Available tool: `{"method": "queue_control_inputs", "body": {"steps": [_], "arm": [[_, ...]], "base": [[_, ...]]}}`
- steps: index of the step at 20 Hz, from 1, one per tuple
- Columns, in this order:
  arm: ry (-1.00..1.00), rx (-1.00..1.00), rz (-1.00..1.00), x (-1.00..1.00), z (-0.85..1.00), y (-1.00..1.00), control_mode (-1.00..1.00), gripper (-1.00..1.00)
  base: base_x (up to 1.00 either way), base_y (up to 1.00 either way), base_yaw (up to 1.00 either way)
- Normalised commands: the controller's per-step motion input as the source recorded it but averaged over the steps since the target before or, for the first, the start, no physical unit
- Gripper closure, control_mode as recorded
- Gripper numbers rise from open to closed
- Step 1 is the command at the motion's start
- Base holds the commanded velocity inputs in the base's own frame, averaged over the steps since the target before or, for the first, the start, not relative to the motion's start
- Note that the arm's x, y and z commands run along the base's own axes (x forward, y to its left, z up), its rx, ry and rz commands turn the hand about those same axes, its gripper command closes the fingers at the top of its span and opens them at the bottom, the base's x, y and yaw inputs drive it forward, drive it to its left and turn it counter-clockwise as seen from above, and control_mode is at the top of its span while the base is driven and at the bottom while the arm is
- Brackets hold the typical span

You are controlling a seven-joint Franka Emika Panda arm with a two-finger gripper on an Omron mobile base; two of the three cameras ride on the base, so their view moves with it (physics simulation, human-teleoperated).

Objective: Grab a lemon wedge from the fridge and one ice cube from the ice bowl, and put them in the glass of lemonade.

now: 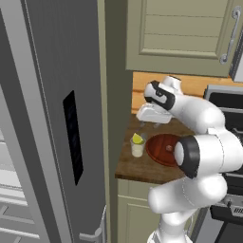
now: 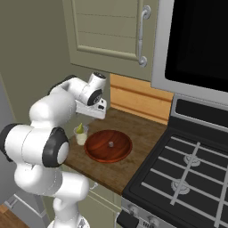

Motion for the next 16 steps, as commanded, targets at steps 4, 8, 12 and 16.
{"method": "queue_control_inputs", "body": {"steps": [4,8,12,16], "arm": [[-0.02,0.1,0.0,-0.75,0.05,0.0,-1.0,-1.0],[0.0,0.07,0.0,-0.89,0.0,0.0,-1.0,-1.0],[-0.05,0.06,0.0,-0.83,0.01,0.01,-1.0,-1.0],[-0.13,0.06,0.0,-0.73,0.11,0.13,-1.0,-1.0]], "base": [[0.0,0.0,0.0],[0.0,0.0,0.0],[0.0,0.0,0.0],[0.0,0.0,0.0]]}}
